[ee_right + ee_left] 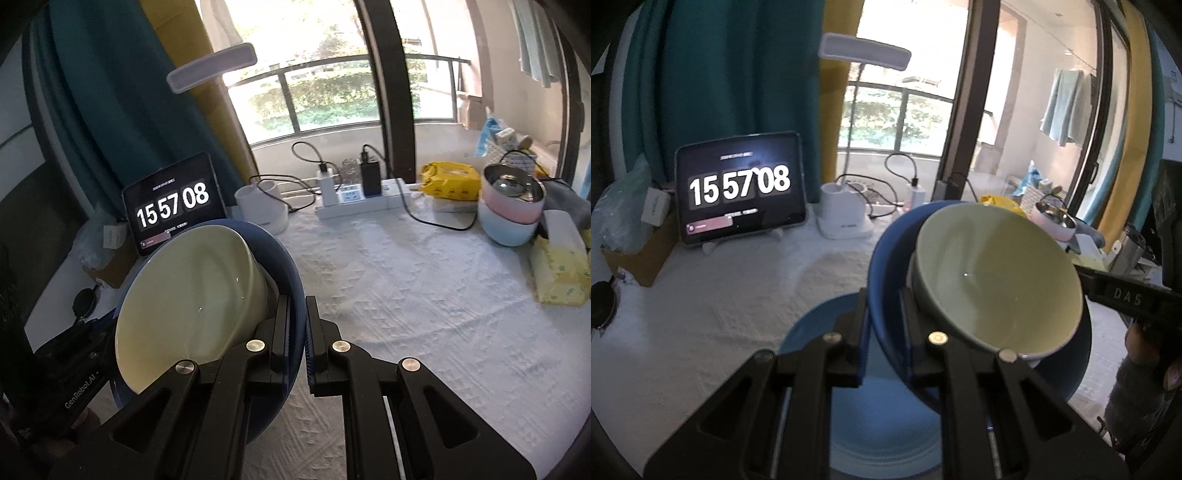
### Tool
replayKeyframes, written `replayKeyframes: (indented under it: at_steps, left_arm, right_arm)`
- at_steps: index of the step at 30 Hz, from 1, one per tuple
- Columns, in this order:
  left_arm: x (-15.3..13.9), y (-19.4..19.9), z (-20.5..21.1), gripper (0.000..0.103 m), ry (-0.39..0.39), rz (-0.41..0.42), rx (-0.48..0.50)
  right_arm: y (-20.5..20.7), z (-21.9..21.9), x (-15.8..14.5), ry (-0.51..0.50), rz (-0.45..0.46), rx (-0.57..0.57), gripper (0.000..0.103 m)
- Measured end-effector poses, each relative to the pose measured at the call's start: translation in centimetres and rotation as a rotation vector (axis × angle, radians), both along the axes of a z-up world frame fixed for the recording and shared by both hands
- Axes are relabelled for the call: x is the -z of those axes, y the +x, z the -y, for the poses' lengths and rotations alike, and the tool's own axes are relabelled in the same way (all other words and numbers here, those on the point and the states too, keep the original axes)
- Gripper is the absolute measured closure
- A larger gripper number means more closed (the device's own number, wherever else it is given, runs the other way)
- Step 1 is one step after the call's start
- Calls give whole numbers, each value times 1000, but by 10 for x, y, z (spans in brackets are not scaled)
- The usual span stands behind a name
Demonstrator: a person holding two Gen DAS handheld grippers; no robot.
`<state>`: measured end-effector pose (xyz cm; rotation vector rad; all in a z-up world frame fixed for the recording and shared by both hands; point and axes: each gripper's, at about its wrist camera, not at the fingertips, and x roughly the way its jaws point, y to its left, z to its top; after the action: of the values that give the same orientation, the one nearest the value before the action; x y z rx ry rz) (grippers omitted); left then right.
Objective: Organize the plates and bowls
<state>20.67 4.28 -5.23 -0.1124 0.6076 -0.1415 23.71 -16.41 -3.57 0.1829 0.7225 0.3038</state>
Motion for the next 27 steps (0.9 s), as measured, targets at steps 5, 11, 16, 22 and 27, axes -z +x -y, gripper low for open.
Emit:
replayKeyframes:
  at_steps: [5,11,16,22,27]
  left_arm:
    - [4,1,-11,90,0,-13,-29]
    - [11,4,-23,90,1,-32,-58]
    - [18,6,-32,90,-1,-53,-84]
    - [25,11,-39,90,8,-77,-107]
    - [32,15,-40,90,20,-102,-113]
  right_arm:
    - [10,-12,5,8,-15,-32,93]
    - [20,-24,14,21,-37,-65,93]
    - [29,-34,21,26,-61,-89,93]
    - [38,-44,32,31,-91,-111,93]
    - [46,-47,41,39,-121,-116,93]
